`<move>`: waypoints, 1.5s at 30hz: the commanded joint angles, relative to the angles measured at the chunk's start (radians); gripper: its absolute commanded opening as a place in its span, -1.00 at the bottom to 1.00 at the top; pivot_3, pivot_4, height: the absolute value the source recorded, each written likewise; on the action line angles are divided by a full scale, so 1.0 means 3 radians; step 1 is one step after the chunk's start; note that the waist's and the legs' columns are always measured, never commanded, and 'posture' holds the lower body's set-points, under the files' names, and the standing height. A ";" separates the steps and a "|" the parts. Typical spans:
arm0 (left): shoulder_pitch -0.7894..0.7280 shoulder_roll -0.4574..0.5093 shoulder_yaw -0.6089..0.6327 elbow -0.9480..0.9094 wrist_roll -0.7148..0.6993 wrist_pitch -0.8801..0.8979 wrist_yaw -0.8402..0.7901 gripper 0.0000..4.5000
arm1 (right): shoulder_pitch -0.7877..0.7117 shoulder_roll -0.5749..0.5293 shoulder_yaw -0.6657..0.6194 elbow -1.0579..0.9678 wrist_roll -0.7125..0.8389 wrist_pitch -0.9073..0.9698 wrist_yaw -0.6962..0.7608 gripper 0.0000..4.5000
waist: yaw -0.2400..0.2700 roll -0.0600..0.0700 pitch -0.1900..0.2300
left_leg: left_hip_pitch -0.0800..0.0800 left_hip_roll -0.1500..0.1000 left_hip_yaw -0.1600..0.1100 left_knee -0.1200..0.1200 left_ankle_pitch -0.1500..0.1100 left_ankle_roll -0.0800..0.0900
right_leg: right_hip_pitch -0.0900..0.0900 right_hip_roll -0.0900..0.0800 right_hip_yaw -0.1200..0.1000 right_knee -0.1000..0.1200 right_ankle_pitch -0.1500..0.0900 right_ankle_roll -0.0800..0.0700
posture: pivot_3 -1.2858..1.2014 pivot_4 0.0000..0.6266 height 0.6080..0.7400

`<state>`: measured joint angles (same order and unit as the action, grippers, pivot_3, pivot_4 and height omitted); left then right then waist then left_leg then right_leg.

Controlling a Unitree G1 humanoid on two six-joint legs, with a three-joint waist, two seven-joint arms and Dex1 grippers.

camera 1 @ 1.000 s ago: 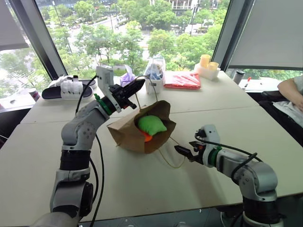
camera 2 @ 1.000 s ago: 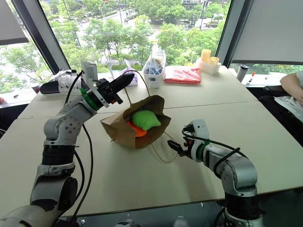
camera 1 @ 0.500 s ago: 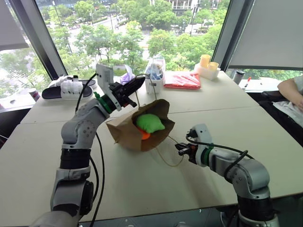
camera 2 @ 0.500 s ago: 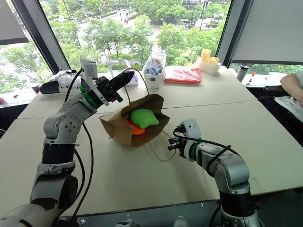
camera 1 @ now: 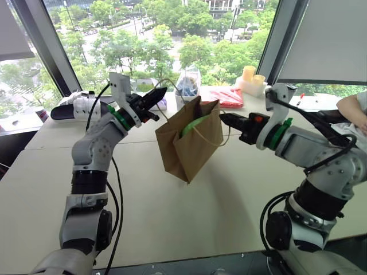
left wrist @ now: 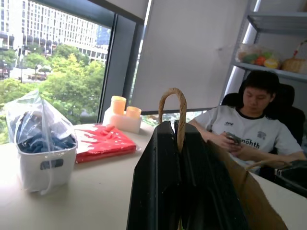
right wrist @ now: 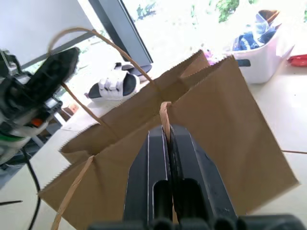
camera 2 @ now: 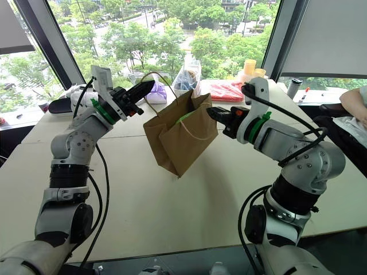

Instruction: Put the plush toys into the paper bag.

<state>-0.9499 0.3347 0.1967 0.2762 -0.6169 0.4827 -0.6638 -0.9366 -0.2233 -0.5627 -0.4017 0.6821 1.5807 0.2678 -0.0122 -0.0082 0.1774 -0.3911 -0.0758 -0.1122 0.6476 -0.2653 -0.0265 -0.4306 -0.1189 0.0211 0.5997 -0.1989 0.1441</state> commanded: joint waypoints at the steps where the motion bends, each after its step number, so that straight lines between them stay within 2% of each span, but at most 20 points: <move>1: -0.0163 -0.0086 -0.0127 0.0312 0.0162 -0.0194 -0.0160 -1.00 | 0.0085 0.0095 -0.0014 0.0015 0.0048 0.0004 -0.0028 -0.98 | 0.0003 0.0000 0.0000 | 0.0000 0.0000 0.0000 0.0000 0.0000 0.0000 | 0.0000 0.0000 0.0000 0.0000 0.0000 0.0000 | 0.03 -0.52 1.00; 9: 0.0013 -0.0077 -0.0426 0.0526 0.0425 -0.0247 -0.0604 -1.00 | 0.0531 0.0082 0.0118 -0.0095 0.0063 -0.0064 -0.0007 -0.98 | -0.0032 0.0000 0.0000 | -0.0004 0.0000 0.0004 -0.0002 -0.0001 0.0001 | -0.0014 -0.0001 0.0004 0.0025 0.0000 0.0000 | 0.03 -0.52 1.00; 12: 0.0033 -0.0041 -0.0377 0.0501 0.0384 -0.0155 -0.0664 -0.63 | 0.0544 0.0033 0.0111 -0.0159 0.0114 -0.0088 0.0030 -1.00 | -0.0028 0.0000 0.0000 | -0.0003 0.0000 0.0005 -0.0001 -0.0001 0.0001 | -0.0020 -0.0001 0.0004 0.0037 0.0000 0.0000 | 0.03 -0.52 1.00; 13: 0.0035 -0.0027 -0.0355 0.0481 0.0361 -0.0115 -0.0681 -0.41 | 0.0533 0.0019 0.0085 -0.0183 0.0153 -0.0084 0.0054 -0.73 | -0.0028 0.0000 0.0000 | -0.0003 0.0000 0.0005 -0.0001 0.0000 0.0001 | -0.0021 -0.0001 0.0004 0.0038 0.0000 0.0000 | 0.03 -0.52 1.00; 15: 0.0036 0.0018 -0.0307 0.0437 0.0313 -0.0041 -0.0709 0.06 | 0.0508 -0.0070 0.0087 -0.0237 0.0220 -0.0085 0.0112 -0.37 | -0.0025 0.0000 0.0000 | -0.0003 0.0001 0.0004 0.0001 0.0000 0.0001 | -0.0021 -0.0001 0.0004 0.0040 0.0000 0.0000 | 0.03 -0.52 1.00; 17: 0.0057 0.0070 -0.0243 0.0356 0.0264 0.0009 -0.0722 0.50 | 0.0485 -0.0142 0.0082 -0.0276 0.0273 -0.0067 0.0136 0.08 | -0.0024 0.0000 0.0000 | -0.0003 0.0001 0.0004 0.0001 0.0000 0.0001 | -0.0021 -0.0001 0.0004 0.0040 0.0000 0.0000 | 0.03 -0.52 1.00; 18: 0.0072 0.0108 -0.0201 0.0302 0.0221 0.0063 -0.0723 0.78 | 0.0467 -0.0171 0.0064 -0.0286 0.0304 -0.0050 0.0147 0.36 | -0.0024 0.0000 0.0000 | -0.0003 0.0000 0.0003 0.0002 0.0000 0.0001 | -0.0021 -0.0001 0.0004 0.0040 0.0000 0.0000 | 0.03 -0.52 1.00; 19: 0.0097 0.0157 -0.0147 0.0227 0.0162 0.0148 -0.0724 0.95 | 0.0446 -0.0194 0.0039 -0.0303 0.0343 -0.0031 0.0161 0.55 | -0.0025 0.0000 0.0000 | -0.0003 0.0001 0.0003 0.0002 0.0000 0.0001 | -0.0021 -0.0001 0.0005 0.0040 0.0000 0.0000 | 0.03 -0.52 1.00; 21: 0.0207 0.0314 -0.0072 0.0002 0.0011 0.0393 -0.0804 1.00 | 0.0401 -0.0273 0.0003 -0.0337 0.0429 0.0002 0.0207 0.99 | -0.0028 0.0000 0.0000 | -0.0003 0.0002 0.0001 0.0001 0.0000 0.0001 | -0.0022 -0.0001 0.0005 0.0040 0.0000 0.0000 | 0.03 -0.52 1.00; 27: 0.0583 0.0772 0.0051 -0.0537 -0.0342 0.0998 -0.0968 1.00 | 0.0346 -0.0701 -0.0105 -0.0385 0.0634 0.0070 0.0357 0.99 | -0.0022 0.0001 0.0001 | -0.0003 0.0003 0.0000 -0.0002 -0.0001 0.0001 | -0.0026 -0.0001 0.0007 0.0041 -0.0001 -0.0001 | 0.03 -0.52 1.00; 30: 0.0892 0.1073 0.0037 -0.0794 -0.0389 0.1132 -0.1173 1.00 | 0.0388 -0.0967 -0.0266 -0.0428 0.0737 0.0009 0.0445 0.99 | -0.0011 0.0001 0.0001 | -0.0003 0.0003 0.0002 0.0001 -0.0001 0.0001 | -0.0022 -0.0001 0.0006 0.0036 -0.0001 -0.0001 | 0.03 -0.52 1.00; 33: 0.1139 0.1210 -0.0095 -0.1030 -0.0324 0.1074 -0.1285 1.00 | 0.0465 -0.1059 -0.0426 -0.0338 0.0710 0.0010 0.0368 0.99 | -0.0005 0.0001 0.0001 | -0.0003 0.0004 0.0004 0.0000 -0.0001 0.0002 | -0.0022 -0.0002 0.0006 0.0035 -0.0001 -0.0001 | 0.03 -0.52 1.00; 35: 0.1358 0.1207 -0.0282 -0.1185 -0.0150 0.0846 -0.1334 1.00 | 0.0694 -0.1045 -0.0520 -0.0255 0.0574 -0.0013 0.0249 0.99 | 0.0002 -0.0003 -0.0002 | -0.0002 0.0004 0.0007 -0.0001 -0.0001 0.0002 | -0.0018 -0.0001 0.0005 0.0031 -0.0001 -0.0001 | 0.03 -0.52 1.00; 38: 0.1415 0.1145 -0.0334 -0.1143 0.0003 0.0654 -0.1232 1.00 | 0.1041 -0.0950 -0.0482 -0.0341 0.0578 -0.0121 0.0217 0.99 | 0.0016 -0.0003 -0.0001 | -0.0001 0.0004 0.0006 -0.0001 -0.0001 0.0002 | -0.0006 -0.0001 0.0005 0.0010 -0.0001 -0.0002 | 0.03 -0.52 1.00; 41: 0.1450 0.1113 -0.0420 -0.1146 0.0122 0.0501 -0.1235 1.00 | 0.1424 -0.0861 -0.0214 -0.0519 0.0564 -0.0326 0.0240 0.99 | 0.0001 -0.0002 -0.0001 | -0.0001 0.0005 0.0007 0.0000 -0.0001 0.0002 | -0.0006 -0.0001 0.0005 0.0011 -0.0001 -0.0002 | 0.03 -0.52 1.00; 43: 0.1428 0.1060 -0.0482 -0.1119 0.0193 0.0402 -0.1220 1.00 | 0.1630 -0.0769 0.0041 -0.0597 0.0495 -0.0543 0.0221 0.75 | -0.0009 -0.0002 -0.0001 | 0.0000 0.0006 0.0008 -0.0001 -0.0001 0.0002 | -0.0007 -0.0001 0.0005 0.0011 -0.0001 -0.0002 | 0.03 -0.52 1.00; 45: 0.1373 0.0978 -0.0510 -0.1054 0.0258 0.0298 -0.1160 1.00 | 0.1806 -0.0726 0.0380 -0.0648 0.0389 -0.0792 0.0248 0.42 | -0.0012 -0.0001 -0.0001 | 0.0001 0.0006 0.0009 -0.0002 -0.0001 0.0002 | -0.0007 -0.0001 0.0005 0.0011 -0.0001 -0.0002 | 0.03 -0.52 1.00</move>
<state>-0.5129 0.6287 0.0439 -0.0379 -0.5551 0.6123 -1.0219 -0.3991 -0.4398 -0.5061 -0.5507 0.8148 1.4106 0.3331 -0.0158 -0.0086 0.1771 -0.3908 -0.0740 -0.1097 0.6471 -0.2656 -0.0260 -0.4326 -0.1191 0.0227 0.6029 -0.1992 0.1436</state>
